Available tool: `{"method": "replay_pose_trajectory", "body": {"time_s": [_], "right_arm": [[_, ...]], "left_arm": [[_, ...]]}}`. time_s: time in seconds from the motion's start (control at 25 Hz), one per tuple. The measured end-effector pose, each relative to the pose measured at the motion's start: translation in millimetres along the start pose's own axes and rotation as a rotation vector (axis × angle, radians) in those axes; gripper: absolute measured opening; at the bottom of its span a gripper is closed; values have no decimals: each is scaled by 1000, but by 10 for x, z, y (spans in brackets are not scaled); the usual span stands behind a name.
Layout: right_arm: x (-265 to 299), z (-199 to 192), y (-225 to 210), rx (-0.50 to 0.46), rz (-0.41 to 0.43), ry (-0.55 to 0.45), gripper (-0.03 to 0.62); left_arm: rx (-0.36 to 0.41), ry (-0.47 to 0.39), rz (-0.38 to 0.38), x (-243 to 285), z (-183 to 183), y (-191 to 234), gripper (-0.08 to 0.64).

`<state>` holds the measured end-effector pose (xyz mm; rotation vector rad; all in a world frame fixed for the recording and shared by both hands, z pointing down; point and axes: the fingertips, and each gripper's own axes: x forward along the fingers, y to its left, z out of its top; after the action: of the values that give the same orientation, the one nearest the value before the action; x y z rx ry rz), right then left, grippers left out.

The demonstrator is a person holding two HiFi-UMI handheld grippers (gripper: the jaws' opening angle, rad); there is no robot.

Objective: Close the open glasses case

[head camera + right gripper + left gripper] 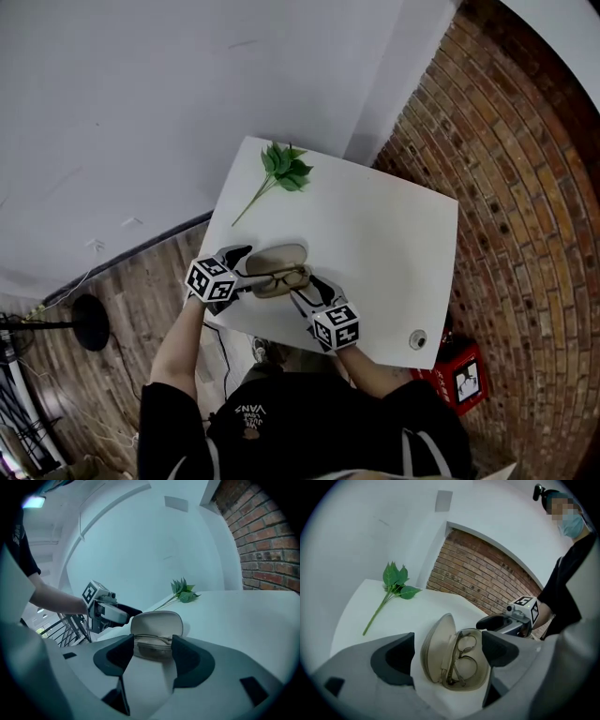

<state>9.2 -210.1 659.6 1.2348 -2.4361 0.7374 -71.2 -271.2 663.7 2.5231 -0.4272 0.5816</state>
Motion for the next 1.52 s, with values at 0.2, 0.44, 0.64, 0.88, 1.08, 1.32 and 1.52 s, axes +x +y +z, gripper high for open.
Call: {"method": "replay_pose_trajectory", "body": {"time_s": [0.2,0.44,0.64,0.88,1.08,1.32,1.52], "right_arm": [[-4,-4,-24,-1,-10,8,239],[-40,-89,-8,18,-12,20,239],[-63,-186,-19,32,-7,40,239],[-225,-92,-67,75,-20,-4,241],[-339,117,-168,89,-46,-73,238],[-335,226,-245,81,-57,-98,225],[-270,168,-292,72,-62,-69,222]], "left_arm": [[12,39,-66,38,-4,-106,449],[53,36,-95,-34,12,-277,448],[104,15,-103,-115,14,-482,448],[171,25,-109,-162,-49,-770,448],[185,20,-101,-166,-132,-946,448],[205,32,-79,-130,-229,-1092,448],[187,26,-54,-91,-327,-1172,439]]}}
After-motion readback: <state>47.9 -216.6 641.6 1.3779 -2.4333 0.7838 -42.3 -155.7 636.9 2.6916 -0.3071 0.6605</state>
